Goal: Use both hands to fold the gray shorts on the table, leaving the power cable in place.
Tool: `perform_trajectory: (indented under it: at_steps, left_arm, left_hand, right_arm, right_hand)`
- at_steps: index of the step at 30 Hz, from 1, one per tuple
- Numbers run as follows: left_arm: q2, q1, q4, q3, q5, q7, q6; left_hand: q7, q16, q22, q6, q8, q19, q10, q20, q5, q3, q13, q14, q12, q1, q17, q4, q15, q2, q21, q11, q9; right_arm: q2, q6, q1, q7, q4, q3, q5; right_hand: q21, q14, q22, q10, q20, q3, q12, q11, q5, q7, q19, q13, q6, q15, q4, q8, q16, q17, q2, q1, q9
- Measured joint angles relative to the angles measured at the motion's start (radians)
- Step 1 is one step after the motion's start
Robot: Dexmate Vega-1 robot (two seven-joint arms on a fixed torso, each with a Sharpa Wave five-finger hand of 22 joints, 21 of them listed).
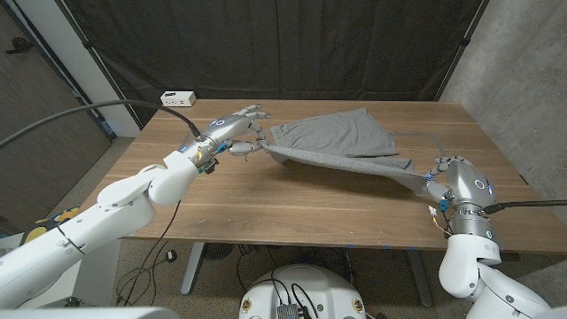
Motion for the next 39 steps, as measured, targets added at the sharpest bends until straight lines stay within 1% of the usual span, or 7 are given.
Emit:
perform_trajectory:
  at_steps: [4,7,17,29,35,36,39]
  left_arm:
    - [-0.012,-0.021,0.01,0.007,0.007,0.006,0.0]
    - [-0.023,-0.042,0.02,0.014,0.032,0.025,0.0]
    - [-0.041,-0.112,0.041,0.037,0.017,0.0,-0.004]
    - [-0.034,-0.188,0.043,0.067,-0.05,-0.143,0.024]
    - [-0.029,-0.21,0.047,0.071,-0.05,-0.143,0.024]
    - [-0.028,-0.214,0.049,0.072,-0.103,-0.196,0.032]
    - [-0.027,-0.224,0.055,0.072,-0.123,-0.21,0.032]
  left_hand:
    - [0.002,0.0,0.0,-0.002,-0.005,0.0,0.0,0.0,0.0,0.0,0.0,0.0,0.0,-0.005,0.0,0.0,0.0,-0.005,0.0,0.0,0.029]
    - [0.004,0.0,0.0,-0.004,-0.008,0.0,0.0,0.0,0.0,0.0,0.0,0.0,0.0,-0.006,0.0,0.0,0.0,-0.005,0.0,0.0,0.063]
    - [0.025,-0.004,0.002,-0.025,-0.012,-0.009,-0.015,0.009,0.0,0.003,0.0,-0.009,0.0,-0.016,0.0,0.003,0.009,0.006,0.008,0.015,0.064]
    - [0.032,-0.004,0.005,-0.032,-0.004,-0.013,-0.013,0.013,0.0,0.008,0.0,-0.016,0.0,-0.022,0.0,0.0,0.02,0.021,0.008,0.023,0.077]
    - [0.037,-0.004,0.005,-0.038,-0.004,-0.013,-0.009,0.013,0.0,0.013,0.0,-0.016,0.0,-0.023,0.0,-0.004,0.02,0.021,0.008,0.027,0.078]
    - [0.037,-0.004,0.005,-0.038,-0.004,-0.013,-0.009,0.013,0.0,0.013,0.0,-0.016,0.0,-0.023,0.0,-0.004,0.02,0.021,0.008,0.027,0.078]
    - [0.043,-0.004,0.002,-0.043,-0.004,-0.013,-0.005,0.013,0.0,0.013,0.0,-0.016,0.0,-0.023,0.0,-0.004,0.02,0.021,0.008,0.031,0.101]
  right_arm:
    - [0.005,0.02,-0.011,0.001,-0.004,0.009,-0.017]
    - [0.032,0.033,-0.058,0.005,-0.017,0.051,-0.035]
    - [0.045,0.051,-0.071,0.045,-0.015,0.08,-0.089]
    - [0.02,0.095,0.023,0.108,0.056,0.087,-0.145]
    - [0.02,0.123,0.023,0.121,0.056,0.087,-0.173]
    - [0.015,0.128,0.099,0.121,0.115,0.077,-0.177]
    - [0.016,0.145,0.124,0.124,0.132,0.071,-0.187]
  right_hand:
    - [0.0,0.0,0.0,0.0,0.0,0.001,0.0,0.0,0.011,0.0,0.0,0.0,0.0,0.0,-0.001,0.006,0.0,0.003,-0.005,-0.005,0.0]
    - [0.0,0.006,0.0,0.0,0.004,0.006,0.0,0.0,0.015,0.0,-0.004,0.0,0.0,-0.005,0.0,0.008,0.0,0.005,-0.006,-0.006,0.0]
    - [0.0,0.011,0.0,0.002,0.005,0.029,0.0,0.002,0.035,0.007,-0.005,0.005,-0.007,0.0,0.004,0.008,0.0,0.009,-0.009,-0.009,0.0]
    - [0.0,0.018,0.0,0.002,0.001,0.047,0.0,0.002,0.035,0.024,-0.001,0.009,-0.024,0.0,0.011,0.007,-0.008,0.014,-0.007,-0.011,0.056]
    - [0.0,0.023,0.0,0.002,-0.003,0.054,0.0,0.002,0.028,0.029,-0.005,0.009,-0.029,-0.002,0.012,0.003,-0.008,0.014,0.001,-0.019,0.061]
    - [0.0,0.023,0.0,0.001,-0.006,0.054,-0.004,0.001,0.026,0.026,-0.002,0.009,-0.033,-0.002,0.012,0.001,-0.008,0.014,0.001,-0.019,0.061]
    - [0.0,0.025,0.0,0.001,-0.01,0.058,-0.009,-0.01,0.019,0.021,0.002,0.009,-0.048,0.0,0.017,0.001,-0.008,0.014,0.008,-0.026,0.064]
